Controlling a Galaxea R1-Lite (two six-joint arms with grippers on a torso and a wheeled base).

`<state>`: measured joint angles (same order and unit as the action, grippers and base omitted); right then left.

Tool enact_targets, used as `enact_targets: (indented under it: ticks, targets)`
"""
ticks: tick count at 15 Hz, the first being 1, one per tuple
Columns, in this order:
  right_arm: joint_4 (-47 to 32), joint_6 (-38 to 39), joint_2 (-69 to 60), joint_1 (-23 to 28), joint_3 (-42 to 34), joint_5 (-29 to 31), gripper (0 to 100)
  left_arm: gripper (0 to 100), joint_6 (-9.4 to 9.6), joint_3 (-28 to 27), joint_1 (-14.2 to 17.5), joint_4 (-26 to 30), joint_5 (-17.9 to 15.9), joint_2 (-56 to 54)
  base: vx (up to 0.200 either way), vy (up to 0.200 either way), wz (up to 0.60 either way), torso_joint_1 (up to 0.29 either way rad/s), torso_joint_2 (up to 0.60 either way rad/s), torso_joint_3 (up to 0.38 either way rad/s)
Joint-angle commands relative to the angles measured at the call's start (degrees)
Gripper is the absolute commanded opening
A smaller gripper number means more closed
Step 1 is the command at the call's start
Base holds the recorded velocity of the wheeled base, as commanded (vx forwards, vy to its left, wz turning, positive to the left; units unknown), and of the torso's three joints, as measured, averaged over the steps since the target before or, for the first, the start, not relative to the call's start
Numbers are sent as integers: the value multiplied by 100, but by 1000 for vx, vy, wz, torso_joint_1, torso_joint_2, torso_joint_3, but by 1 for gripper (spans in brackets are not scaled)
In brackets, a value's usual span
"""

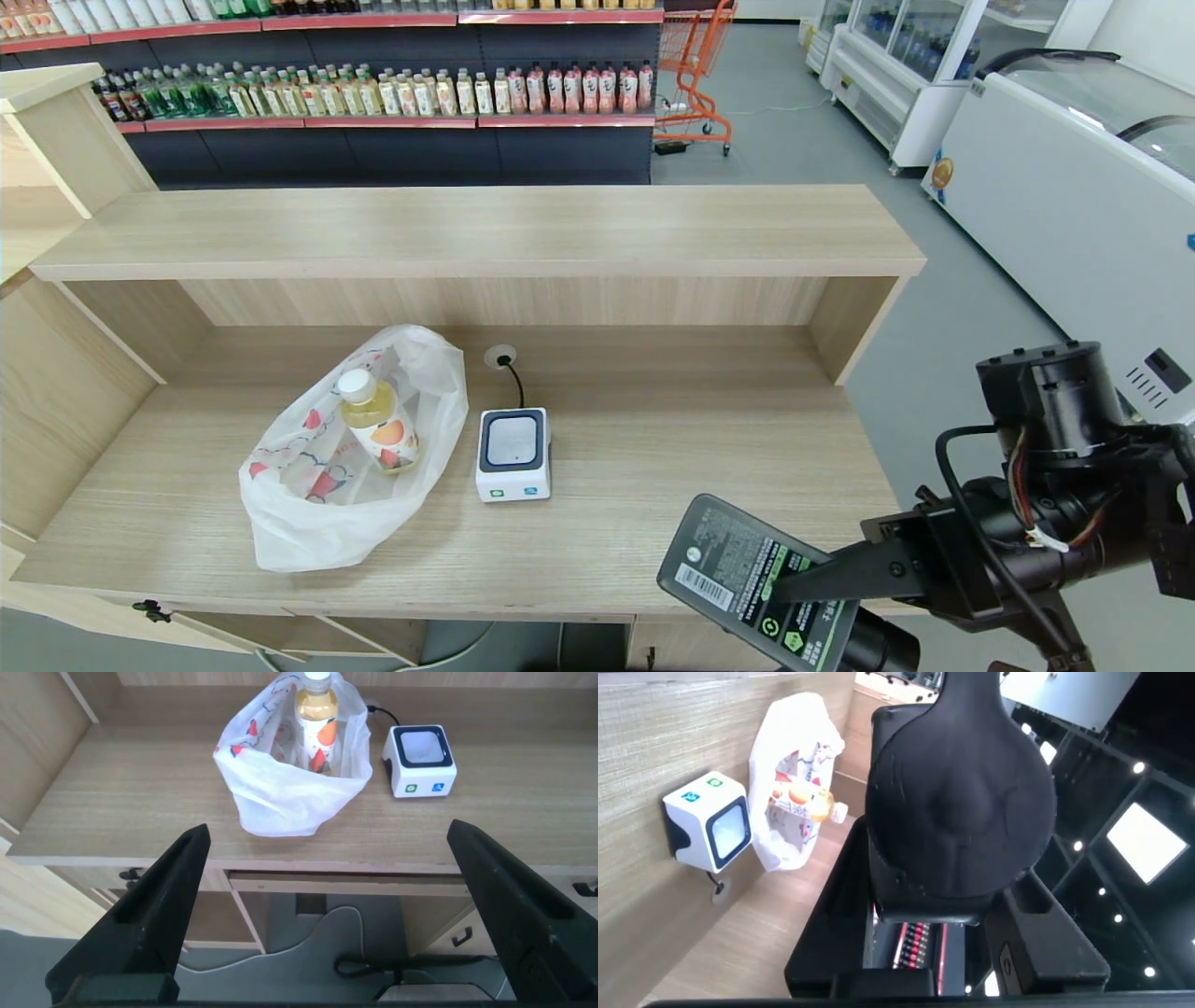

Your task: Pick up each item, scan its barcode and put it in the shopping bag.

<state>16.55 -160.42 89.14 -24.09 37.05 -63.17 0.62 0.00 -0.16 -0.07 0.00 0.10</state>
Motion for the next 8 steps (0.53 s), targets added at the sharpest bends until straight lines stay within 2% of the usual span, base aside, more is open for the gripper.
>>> enact_targets:
  ticks: [1, 8]
  targets:
    - [-3, -458, 42, -8, -5, -2, 0, 100, -1, 0, -2, -1, 0, -1, 0, 0, 0, 0, 0, 0]
    - [-30, -458, 34, -26, -13, -2, 0, 100, -1, 0, 7, -1, 0, -1, 0, 0, 0, 0, 0, 0]
